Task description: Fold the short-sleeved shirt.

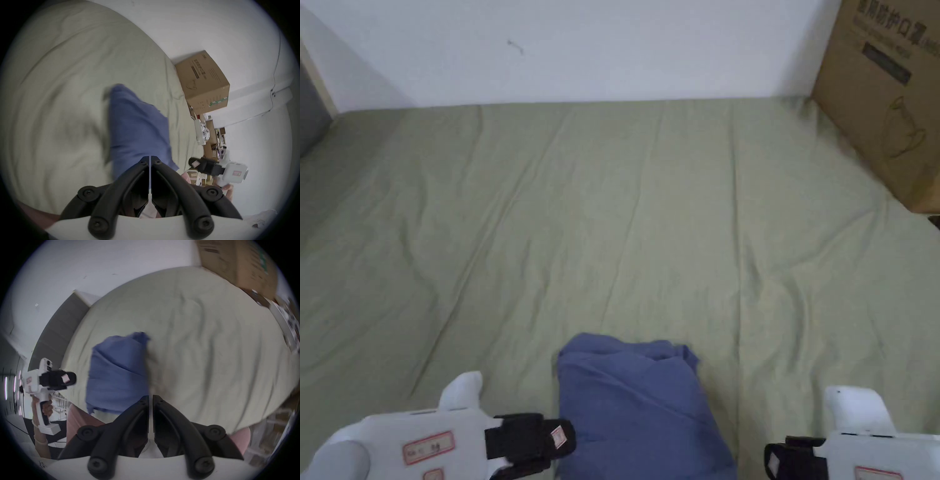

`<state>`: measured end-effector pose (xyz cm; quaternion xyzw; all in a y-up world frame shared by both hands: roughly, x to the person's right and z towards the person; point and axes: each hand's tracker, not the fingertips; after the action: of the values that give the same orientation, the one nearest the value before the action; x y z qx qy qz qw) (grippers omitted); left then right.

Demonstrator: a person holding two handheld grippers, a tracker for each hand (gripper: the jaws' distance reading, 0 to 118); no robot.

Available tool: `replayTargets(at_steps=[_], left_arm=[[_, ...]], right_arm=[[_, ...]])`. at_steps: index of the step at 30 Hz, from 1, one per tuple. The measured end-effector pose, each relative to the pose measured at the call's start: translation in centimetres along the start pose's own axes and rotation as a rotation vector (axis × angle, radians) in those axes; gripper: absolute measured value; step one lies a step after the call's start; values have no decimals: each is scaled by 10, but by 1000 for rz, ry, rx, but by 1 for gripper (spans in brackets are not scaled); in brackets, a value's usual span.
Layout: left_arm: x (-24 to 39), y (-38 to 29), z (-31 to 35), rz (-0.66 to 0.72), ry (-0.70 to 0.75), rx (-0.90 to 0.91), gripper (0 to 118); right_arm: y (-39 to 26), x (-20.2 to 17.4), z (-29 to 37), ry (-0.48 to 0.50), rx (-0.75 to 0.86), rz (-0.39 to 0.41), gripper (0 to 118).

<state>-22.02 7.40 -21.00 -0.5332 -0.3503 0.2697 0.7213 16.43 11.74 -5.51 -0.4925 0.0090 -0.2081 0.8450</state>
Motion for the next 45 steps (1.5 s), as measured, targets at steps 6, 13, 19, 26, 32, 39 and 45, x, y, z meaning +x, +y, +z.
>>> replayTargets(at_steps=[6, 13, 19, 26, 32, 39, 45], left_arm=[[-51, -22, 18, 113, -45, 26, 17], [-63, -17, -19, 158, -162, -107, 118], [-73, 9, -75, 208, -244, -118, 118], [-78, 16, -128, 335, -510, -195, 101], [-86, 12, -121, 411, -392, -182, 15], [-113, 51, -30, 217, -186, -130, 15], [-148, 126, 89, 18, 271, -112, 15]], right_arm=[[38, -50, -68, -6, -25, 129, 5], [28, -56, -124, -188, -100, 248, 5], [36, -49, -121, -167, -101, 177, 5], [36, -41, -116, -121, -92, 83, 5], [37, -48, -98, -120, -80, 45, 5], [38, -61, -78, -118, -28, 60, 5], [29, -69, -81, -97, -23, 15, 5]])
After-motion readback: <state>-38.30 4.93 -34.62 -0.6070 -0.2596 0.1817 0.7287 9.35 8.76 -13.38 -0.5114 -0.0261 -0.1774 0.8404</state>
